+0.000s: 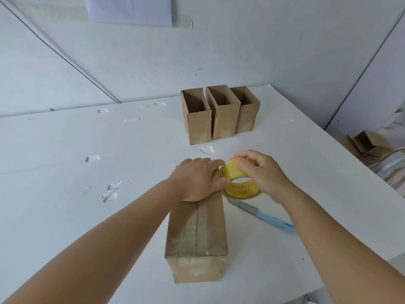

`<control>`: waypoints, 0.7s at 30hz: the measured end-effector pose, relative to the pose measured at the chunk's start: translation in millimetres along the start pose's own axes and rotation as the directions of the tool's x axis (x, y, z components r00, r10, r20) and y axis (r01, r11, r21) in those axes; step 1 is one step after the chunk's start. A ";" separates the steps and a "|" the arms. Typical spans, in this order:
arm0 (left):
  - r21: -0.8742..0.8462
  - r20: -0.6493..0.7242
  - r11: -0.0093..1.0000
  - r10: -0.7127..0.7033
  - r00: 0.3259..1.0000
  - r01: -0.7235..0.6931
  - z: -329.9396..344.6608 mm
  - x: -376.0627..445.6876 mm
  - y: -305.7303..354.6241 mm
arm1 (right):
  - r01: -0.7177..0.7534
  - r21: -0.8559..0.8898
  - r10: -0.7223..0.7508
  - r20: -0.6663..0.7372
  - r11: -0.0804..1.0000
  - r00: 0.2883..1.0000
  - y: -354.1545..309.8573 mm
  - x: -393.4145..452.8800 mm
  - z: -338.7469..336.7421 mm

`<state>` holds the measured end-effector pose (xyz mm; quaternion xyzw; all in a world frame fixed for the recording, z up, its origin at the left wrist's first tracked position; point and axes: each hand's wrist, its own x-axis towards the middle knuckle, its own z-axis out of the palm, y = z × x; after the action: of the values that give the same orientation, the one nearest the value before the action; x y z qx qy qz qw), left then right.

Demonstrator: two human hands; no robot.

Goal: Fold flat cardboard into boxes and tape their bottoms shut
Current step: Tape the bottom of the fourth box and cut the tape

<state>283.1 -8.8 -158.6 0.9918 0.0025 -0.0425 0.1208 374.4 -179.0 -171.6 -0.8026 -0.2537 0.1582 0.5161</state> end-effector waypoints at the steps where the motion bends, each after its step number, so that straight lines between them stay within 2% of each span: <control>1: -0.016 -0.026 1.000 -0.027 0.999 0.027 2.4 -0.9 -1.9 | -0.017 0.007 0.017 0.002 1.000 1.000 4.4 -0.1 -0.4; 5: -0.048 -0.087 0.996 -0.083 0.993 0.079 9.1 -8.2 -10.1 | -0.157 0.199 0.158 0.012 0.967 0.987 22.4 -2.0 9.0; 9: -0.056 -0.076 0.994 -0.102 0.992 0.098 9.7 -12.5 -13.1 | -0.125 0.315 0.144 -0.041 0.941 0.989 16.6 5.5 23.2; 12: -0.070 -0.053 0.991 -0.116 0.992 0.112 8.1 -15.9 -16.6 | -0.074 0.210 0.085 -0.044 0.975 0.995 8.7 14.2 21.0; 14: -0.089 -0.017 0.988 -0.131 0.991 0.129 7.7 -17.0 -18.2 | -0.073 0.030 0.073 -0.016 0.997 0.997 10.9 15.8 13.5; 16: -0.094 0.005 0.986 -0.140 0.990 0.140 6.8 -18.1 -17.7 | -0.097 -0.198 0.101 0.007 0.975 0.995 19.9 12.3 7.0; 17: -0.090 0.005 0.986 -0.140 0.990 0.140 5.7 -18.0 -16.8 | -0.109 -0.253 0.115 0.010 0.961 0.993 23.9 10.5 5.4; 21: -0.101 0.119 0.980 -0.160 0.980 0.172 -1.7 -12.8 -15.3 | -0.092 -0.319 0.098 0.002 0.943 0.995 22.7 12.0 3.6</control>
<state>270.3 6.6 -159.4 0.9760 0.0812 -0.1069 0.1714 387.9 -177.1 -193.6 -0.8851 -0.2417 0.1471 0.3695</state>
